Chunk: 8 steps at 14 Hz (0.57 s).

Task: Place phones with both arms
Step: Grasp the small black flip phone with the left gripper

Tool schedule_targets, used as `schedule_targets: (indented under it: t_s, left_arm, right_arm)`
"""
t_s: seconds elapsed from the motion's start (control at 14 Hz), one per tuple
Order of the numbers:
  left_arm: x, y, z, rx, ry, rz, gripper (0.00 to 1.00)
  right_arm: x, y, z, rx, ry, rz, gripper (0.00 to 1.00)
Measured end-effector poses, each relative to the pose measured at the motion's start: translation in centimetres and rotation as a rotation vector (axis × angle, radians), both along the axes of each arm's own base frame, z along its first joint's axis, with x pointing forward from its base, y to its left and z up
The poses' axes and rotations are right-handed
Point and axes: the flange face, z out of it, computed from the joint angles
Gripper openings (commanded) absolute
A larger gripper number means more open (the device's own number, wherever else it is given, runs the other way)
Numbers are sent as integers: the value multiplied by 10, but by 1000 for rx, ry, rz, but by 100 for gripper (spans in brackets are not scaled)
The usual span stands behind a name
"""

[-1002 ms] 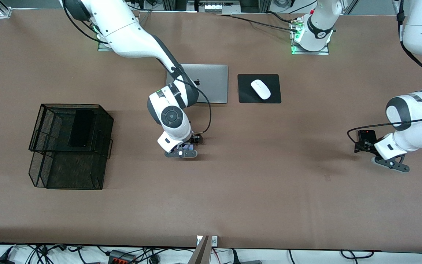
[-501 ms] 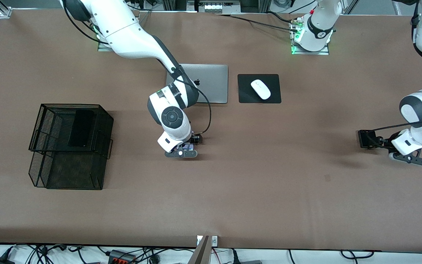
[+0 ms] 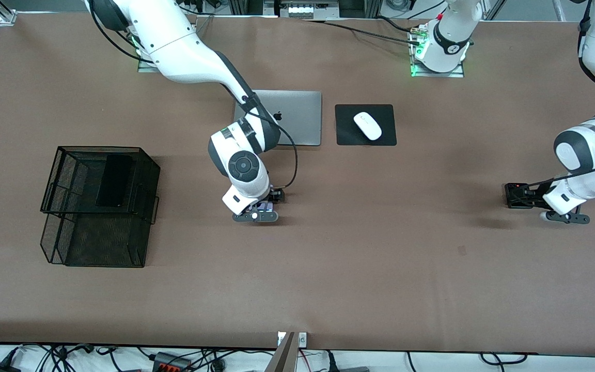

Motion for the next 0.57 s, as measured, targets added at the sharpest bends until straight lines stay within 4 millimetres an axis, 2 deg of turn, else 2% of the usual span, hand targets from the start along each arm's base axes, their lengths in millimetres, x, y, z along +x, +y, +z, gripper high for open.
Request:
schedule_targets:
  t_s: [0.29, 0.36, 0.43, 0.57]
  left_arm:
    - [-2, -1, 1, 1, -8, -37, 100]
    - [-3, 0, 1, 5, -15, -42, 100]
    - [-5, 1, -1, 8, -20, -46, 100]
    - [-10, 2, -6, 13, -29, -55, 100]
  right_arm:
    - [-1, 0, -2, -3, 5, 0, 100]
    - [-1, 0, -2, -4, 5, 0, 94]
    - [-1, -1, -2, -4, 6, 0, 81]
    - [-1, -1, -2, -7, 10, 0, 65]
